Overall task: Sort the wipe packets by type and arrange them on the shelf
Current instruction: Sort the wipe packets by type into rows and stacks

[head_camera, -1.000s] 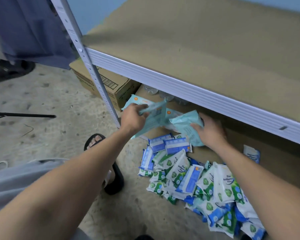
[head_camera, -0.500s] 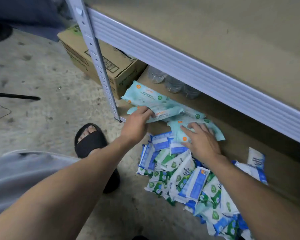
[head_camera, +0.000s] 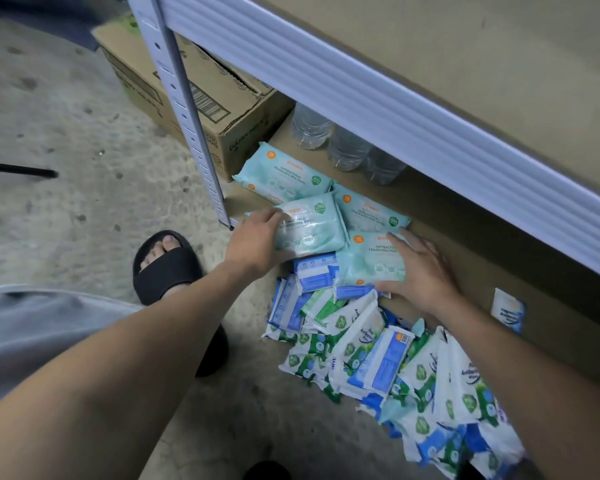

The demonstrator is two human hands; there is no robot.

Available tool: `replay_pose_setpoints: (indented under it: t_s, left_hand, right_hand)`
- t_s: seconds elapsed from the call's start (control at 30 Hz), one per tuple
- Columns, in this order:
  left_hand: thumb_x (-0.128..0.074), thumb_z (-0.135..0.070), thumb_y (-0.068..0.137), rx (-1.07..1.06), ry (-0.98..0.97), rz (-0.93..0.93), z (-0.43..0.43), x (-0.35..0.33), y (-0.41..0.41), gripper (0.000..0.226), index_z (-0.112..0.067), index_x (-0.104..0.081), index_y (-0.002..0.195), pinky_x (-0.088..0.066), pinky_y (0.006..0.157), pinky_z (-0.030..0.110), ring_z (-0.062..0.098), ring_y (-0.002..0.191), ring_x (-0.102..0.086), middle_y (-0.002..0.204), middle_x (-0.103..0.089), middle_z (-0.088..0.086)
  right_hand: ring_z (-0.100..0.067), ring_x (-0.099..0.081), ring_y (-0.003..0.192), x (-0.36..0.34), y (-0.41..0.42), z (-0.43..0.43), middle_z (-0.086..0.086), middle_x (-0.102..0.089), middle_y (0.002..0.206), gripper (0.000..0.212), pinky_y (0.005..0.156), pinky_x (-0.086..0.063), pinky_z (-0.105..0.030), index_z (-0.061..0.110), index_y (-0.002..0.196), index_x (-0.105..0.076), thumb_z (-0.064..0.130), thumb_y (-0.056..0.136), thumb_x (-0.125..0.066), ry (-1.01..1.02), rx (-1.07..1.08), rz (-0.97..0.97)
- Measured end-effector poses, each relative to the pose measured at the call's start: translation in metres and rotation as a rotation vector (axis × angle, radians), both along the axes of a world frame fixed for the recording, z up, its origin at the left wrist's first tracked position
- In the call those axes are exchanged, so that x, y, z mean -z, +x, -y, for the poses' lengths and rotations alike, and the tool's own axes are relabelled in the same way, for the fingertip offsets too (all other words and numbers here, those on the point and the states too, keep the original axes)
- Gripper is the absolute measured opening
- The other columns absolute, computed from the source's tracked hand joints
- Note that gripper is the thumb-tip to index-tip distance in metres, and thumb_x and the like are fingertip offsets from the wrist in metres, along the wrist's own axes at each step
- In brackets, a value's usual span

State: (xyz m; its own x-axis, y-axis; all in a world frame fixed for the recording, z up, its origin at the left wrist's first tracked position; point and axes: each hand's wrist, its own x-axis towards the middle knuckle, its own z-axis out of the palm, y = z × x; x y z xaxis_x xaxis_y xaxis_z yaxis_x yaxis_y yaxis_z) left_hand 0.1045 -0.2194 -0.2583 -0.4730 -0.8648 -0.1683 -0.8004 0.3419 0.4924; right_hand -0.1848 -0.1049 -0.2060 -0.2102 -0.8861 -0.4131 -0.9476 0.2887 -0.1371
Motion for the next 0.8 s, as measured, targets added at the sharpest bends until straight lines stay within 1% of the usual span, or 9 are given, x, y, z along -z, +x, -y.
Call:
replay_pose_setpoints:
  t_s: [0.07, 0.13, 0.2, 0.27, 0.37, 0.47, 0.57, 0.7, 0.8]
  left_hand:
    - [-0.082, -0.051, 0.073, 0.016, -0.012, 0.034, 0.002, 0.001, -0.003, 0.076, -0.025, -0.052, 0.138, -0.033, 0.113, 0.044, 0.025, 0.137, -0.040, 0.151, -0.044, 0.001]
    - [-0.083, -0.055, 0.070, 0.025, -0.002, 0.044, 0.006, 0.003, -0.004, 0.082, -0.028, -0.049, 0.139, -0.029, 0.117, 0.047, 0.025, 0.143, -0.034, 0.158, -0.036, 0.001]
    - [-0.085, -0.058, 0.064, 0.032, 0.032, 0.052, 0.010, 0.006, -0.005, 0.090, -0.030, -0.045, 0.140, -0.027, 0.118, 0.049, 0.026, 0.145, -0.032, 0.161, -0.031, 0.001]
    - [-0.088, -0.059, 0.058, 0.043, 0.054, 0.066, 0.012, 0.007, -0.006, 0.099, -0.031, -0.040, 0.140, -0.028, 0.117, 0.049, 0.025, 0.144, -0.033, 0.161, -0.030, 0.000]
    - [-0.089, -0.059, 0.053, 0.065, 0.043, 0.079, 0.014, 0.010, -0.007, 0.106, -0.030, -0.036, 0.140, -0.031, 0.114, 0.047, 0.024, 0.139, -0.038, 0.154, -0.038, -0.002]
    - [-0.089, -0.062, 0.050, 0.073, 0.035, 0.089, 0.019, 0.011, -0.008, 0.107, -0.028, -0.036, 0.137, -0.034, 0.105, 0.042, 0.025, 0.128, -0.047, 0.140, -0.050, 0.000]
    - [-0.085, -0.067, 0.050, 0.108, -0.003, 0.140, 0.025, 0.012, -0.011, 0.105, -0.027, -0.035, 0.134, -0.036, 0.097, 0.043, 0.025, 0.120, -0.052, 0.131, -0.054, 0.000]
    - [-0.078, -0.068, 0.051, 0.140, -0.069, 0.181, 0.029, 0.013, -0.014, 0.101, -0.025, -0.035, 0.133, -0.036, 0.092, 0.042, 0.025, 0.115, -0.055, 0.126, -0.055, 0.000]
    - [-0.075, -0.068, 0.052, 0.182, -0.103, 0.229, 0.033, 0.007, -0.014, 0.103, -0.022, -0.035, 0.135, -0.036, 0.095, 0.044, 0.027, 0.113, -0.056, 0.124, -0.055, 0.004]
  right_hand:
    - [-0.026, -0.020, 0.147, 0.001, -0.002, 0.005, 0.004, -0.019, 0.165, 0.114, 0.119, -0.022, -0.048, 0.027, 0.157, -0.027, 0.058, 0.064, -0.086, 0.011, 0.005, 0.029]
    - [-0.024, -0.015, 0.150, 0.003, -0.004, 0.008, 0.005, -0.017, 0.165, 0.118, 0.121, -0.019, -0.049, 0.027, 0.158, -0.023, 0.059, 0.063, -0.085, 0.034, -0.011, 0.032]
    - [-0.022, -0.013, 0.151, 0.005, -0.005, 0.010, 0.006, -0.016, 0.166, 0.121, 0.121, -0.018, -0.050, 0.029, 0.158, -0.020, 0.062, 0.062, -0.085, 0.056, -0.031, 0.024]
    - [-0.022, -0.014, 0.150, 0.006, -0.006, 0.012, 0.007, -0.015, 0.166, 0.123, 0.120, -0.018, -0.049, 0.031, 0.159, -0.016, 0.066, 0.061, -0.083, 0.073, -0.058, 0.004]
    - [-0.024, -0.019, 0.146, 0.006, -0.007, 0.017, 0.008, -0.015, 0.166, 0.126, 0.117, -0.022, -0.045, 0.034, 0.159, -0.011, 0.073, 0.060, -0.079, 0.103, -0.131, -0.056]
    - [-0.025, -0.023, 0.140, 0.006, -0.009, 0.021, 0.009, -0.017, 0.164, 0.129, 0.110, -0.026, -0.043, 0.035, 0.159, -0.007, 0.077, 0.059, -0.076, 0.115, -0.183, -0.100]
    - [-0.026, -0.025, 0.137, 0.008, -0.010, 0.023, 0.011, -0.018, 0.163, 0.130, 0.107, -0.028, -0.042, 0.036, 0.159, -0.004, 0.079, 0.058, -0.075, 0.131, -0.217, -0.122]
    - [-0.025, -0.026, 0.136, 0.009, -0.012, 0.023, 0.009, -0.025, 0.158, 0.126, 0.105, -0.028, -0.043, 0.035, 0.158, -0.011, 0.076, 0.059, -0.076, 0.120, -0.212, -0.097]
    - [-0.024, -0.030, 0.133, 0.008, -0.011, 0.021, 0.006, -0.033, 0.152, 0.120, 0.102, -0.028, -0.043, 0.033, 0.155, -0.019, 0.074, 0.059, -0.077, 0.095, -0.181, -0.106]
